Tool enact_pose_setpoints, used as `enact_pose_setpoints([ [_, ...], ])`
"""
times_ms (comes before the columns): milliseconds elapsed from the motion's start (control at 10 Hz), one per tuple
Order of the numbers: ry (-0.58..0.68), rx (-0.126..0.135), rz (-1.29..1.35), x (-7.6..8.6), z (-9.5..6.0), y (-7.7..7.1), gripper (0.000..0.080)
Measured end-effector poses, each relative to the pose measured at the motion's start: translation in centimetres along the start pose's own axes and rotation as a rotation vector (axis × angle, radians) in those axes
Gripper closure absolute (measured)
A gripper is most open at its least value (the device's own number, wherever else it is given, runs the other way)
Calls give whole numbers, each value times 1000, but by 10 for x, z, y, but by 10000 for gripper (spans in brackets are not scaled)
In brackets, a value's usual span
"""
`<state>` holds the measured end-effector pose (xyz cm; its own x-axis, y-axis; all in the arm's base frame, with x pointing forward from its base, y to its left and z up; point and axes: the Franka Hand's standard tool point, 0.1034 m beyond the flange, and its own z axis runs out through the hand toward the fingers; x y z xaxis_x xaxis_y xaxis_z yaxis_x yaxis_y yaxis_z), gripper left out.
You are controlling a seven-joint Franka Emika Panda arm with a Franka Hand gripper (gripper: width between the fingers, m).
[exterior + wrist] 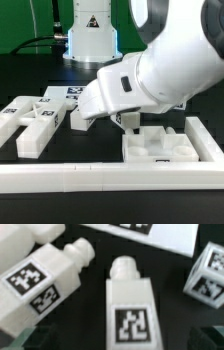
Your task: Assemble chair
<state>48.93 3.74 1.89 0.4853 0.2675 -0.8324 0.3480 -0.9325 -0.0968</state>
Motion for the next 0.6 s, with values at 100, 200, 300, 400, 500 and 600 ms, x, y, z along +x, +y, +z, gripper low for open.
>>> enact_pose_setpoints([
  [100, 26, -6, 3, 8, -4, 2, 150],
  [200, 26, -6, 3, 7, -4, 2, 150],
  [300, 24, -8, 1, 7, -3, 2, 150],
  [400, 26, -13, -2, 9, -3, 1, 150],
  [500, 40, -17, -4, 13, -2, 0, 150],
  [600, 46, -20, -5, 16, -1, -1, 150],
])
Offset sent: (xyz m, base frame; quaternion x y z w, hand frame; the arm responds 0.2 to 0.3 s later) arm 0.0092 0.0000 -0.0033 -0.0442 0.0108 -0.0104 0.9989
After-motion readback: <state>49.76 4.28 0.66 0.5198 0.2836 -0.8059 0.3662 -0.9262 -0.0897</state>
